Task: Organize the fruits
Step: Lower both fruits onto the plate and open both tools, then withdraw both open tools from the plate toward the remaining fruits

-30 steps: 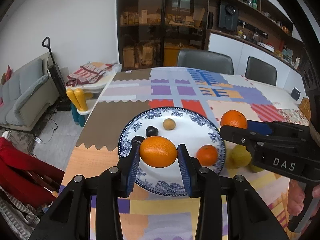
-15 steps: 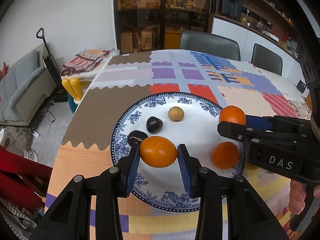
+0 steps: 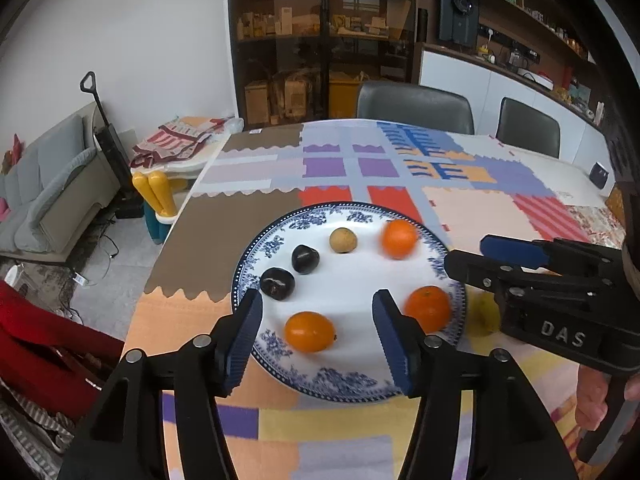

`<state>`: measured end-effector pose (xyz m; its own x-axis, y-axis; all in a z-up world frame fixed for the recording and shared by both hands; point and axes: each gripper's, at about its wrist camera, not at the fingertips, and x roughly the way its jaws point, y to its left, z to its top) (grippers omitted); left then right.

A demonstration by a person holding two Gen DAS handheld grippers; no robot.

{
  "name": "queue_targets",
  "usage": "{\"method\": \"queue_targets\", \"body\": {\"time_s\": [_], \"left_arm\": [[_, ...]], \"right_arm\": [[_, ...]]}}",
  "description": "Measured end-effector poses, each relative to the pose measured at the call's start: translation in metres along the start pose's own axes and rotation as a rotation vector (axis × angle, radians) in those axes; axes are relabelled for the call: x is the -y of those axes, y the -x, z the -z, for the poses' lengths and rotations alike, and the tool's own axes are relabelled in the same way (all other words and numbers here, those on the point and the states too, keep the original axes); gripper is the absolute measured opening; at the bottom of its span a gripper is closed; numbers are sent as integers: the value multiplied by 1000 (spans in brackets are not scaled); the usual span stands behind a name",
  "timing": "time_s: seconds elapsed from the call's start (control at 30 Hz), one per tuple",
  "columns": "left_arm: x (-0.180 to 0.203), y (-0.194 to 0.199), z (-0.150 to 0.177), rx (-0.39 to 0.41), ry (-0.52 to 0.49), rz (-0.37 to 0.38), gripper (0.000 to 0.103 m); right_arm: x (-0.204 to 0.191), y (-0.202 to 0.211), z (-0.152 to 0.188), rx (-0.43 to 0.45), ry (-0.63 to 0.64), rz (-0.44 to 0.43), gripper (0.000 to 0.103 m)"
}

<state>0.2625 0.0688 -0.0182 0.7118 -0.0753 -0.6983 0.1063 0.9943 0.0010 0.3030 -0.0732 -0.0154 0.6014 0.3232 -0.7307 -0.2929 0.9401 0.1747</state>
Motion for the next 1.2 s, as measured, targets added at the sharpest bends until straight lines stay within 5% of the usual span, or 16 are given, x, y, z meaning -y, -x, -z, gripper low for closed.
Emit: {"method": "queue_targets", "body": {"time_s": [0.6, 1.2], "left_arm": [[59, 107, 17, 157, -63, 69, 72], [116, 134, 38, 223, -139, 144, 82]], "right_arm": [[12, 133, 51, 204, -12, 91, 62], [52, 194, 90, 263, -74, 200, 65]]}}
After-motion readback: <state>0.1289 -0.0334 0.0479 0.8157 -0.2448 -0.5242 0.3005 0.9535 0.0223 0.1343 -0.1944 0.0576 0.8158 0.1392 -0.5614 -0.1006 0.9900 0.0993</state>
